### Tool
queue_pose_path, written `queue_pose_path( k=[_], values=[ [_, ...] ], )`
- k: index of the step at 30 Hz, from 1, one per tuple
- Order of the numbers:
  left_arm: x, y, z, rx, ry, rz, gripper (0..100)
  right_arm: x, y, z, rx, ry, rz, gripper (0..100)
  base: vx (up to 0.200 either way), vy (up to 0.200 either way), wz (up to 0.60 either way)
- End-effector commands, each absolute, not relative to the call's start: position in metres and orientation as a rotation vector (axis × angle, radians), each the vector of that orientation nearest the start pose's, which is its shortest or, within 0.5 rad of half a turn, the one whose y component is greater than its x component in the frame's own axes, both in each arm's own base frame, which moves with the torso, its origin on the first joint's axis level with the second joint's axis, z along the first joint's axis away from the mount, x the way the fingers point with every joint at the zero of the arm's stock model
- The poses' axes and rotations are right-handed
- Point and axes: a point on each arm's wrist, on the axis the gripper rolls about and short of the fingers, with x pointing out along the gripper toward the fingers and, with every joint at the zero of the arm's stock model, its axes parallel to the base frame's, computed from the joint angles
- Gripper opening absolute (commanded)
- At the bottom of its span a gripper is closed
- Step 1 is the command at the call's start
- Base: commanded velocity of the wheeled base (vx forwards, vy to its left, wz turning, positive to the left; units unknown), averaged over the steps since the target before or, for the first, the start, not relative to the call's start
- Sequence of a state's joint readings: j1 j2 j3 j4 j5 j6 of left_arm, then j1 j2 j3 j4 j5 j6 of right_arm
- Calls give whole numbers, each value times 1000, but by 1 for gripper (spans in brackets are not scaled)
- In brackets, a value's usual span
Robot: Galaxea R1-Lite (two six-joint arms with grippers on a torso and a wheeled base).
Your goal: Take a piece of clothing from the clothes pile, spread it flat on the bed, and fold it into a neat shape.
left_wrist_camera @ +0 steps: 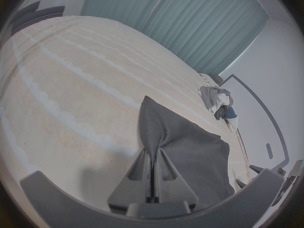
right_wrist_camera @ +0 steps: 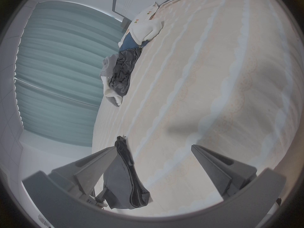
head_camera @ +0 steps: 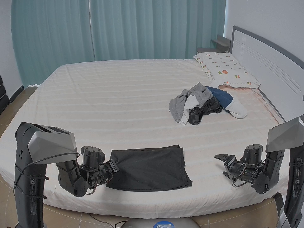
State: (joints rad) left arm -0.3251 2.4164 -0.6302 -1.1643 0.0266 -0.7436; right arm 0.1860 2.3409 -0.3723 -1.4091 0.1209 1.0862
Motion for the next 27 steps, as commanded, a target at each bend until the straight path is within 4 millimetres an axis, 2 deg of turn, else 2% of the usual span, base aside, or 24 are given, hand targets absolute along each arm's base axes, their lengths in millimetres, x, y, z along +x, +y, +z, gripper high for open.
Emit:
queue_pose_path(
  k=[1, 27],
  values=[
    [326, -109, -47, -612, 688, -42, 0, 292, 58, -30, 1030, 666, -36, 100, 0, 200, 0],
    [315, -103, -43, -655, 699, 4, 0, 292, 58, -30, 1029, 668, -36, 100, 0, 200, 0]
  ],
)
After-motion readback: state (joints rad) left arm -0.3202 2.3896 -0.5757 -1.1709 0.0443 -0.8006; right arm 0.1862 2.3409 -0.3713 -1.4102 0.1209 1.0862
